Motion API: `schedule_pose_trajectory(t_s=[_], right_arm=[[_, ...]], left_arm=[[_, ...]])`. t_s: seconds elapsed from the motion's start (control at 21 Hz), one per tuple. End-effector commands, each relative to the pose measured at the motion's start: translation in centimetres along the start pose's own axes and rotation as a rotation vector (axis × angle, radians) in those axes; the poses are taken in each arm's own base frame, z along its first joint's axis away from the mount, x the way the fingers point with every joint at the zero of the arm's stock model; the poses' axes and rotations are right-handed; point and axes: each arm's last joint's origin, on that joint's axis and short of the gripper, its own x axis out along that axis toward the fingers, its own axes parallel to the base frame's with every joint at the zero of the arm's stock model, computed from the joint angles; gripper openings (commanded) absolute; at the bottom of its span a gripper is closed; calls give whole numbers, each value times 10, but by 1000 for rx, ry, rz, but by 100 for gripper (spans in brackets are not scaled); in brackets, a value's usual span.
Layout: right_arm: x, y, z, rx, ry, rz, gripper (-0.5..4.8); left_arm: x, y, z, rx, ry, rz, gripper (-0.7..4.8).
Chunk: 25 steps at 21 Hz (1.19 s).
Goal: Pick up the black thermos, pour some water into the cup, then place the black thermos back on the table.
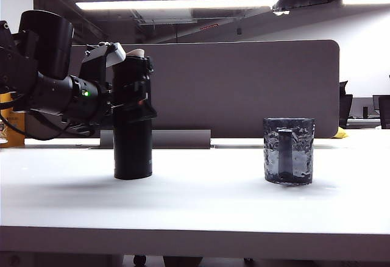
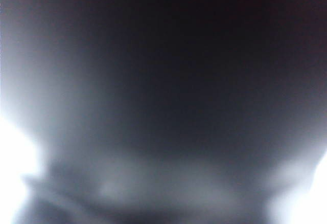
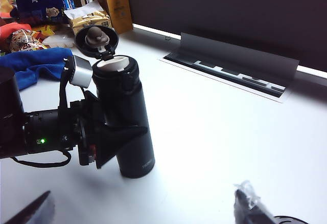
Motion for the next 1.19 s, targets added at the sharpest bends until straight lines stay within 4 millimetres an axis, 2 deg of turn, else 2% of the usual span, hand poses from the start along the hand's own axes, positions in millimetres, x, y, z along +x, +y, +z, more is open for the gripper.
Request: schedule_pose_trajectory(t_s=[0.05,0.1,0.24,0.29,0.38,0.43,0.52,0.62,0.76,0.91,1.0,1.19], right_arm=[[-2,1,-1,1,33,4,214],[-5,1,-3,4,57,4,13],[-22,-2,-5,13,127,-78,-2],[-31,-5,-6,16,159,-147,-2],[-48,-15,-6,34,188,-235,-2],[-59,-25,-4,50,172,-294,-2],[-68,-35,-2,67,153,-351,-2],[-71,-43,-3,57,167,-367,-1],[-58,-50,-10,-3,236,-325,-2],[-39,-56,-24,30,321,-246,-1],[-35,-58,-27,37,345,-245,-2],[-36,-58,-27,26,350,-247,-1]], left_arm=[[0,-1,5,1,-36,-15,48],[0,-1,6,3,-45,-17,48],[6,-8,22,115,-106,-113,45],[14,-16,34,160,-93,-145,-9],[35,-39,63,261,-24,-183,-6],[48,-57,85,354,28,-158,-6],[56,-77,115,510,81,-156,-6],[66,-96,128,747,71,-94,-6],[89,-110,115,988,107,-102,-6],[109,-126,83,1285,178,-24,-6],[112,-132,75,1330,172,-38,-6],[113,-134,79,1538,123,-34,-6]])
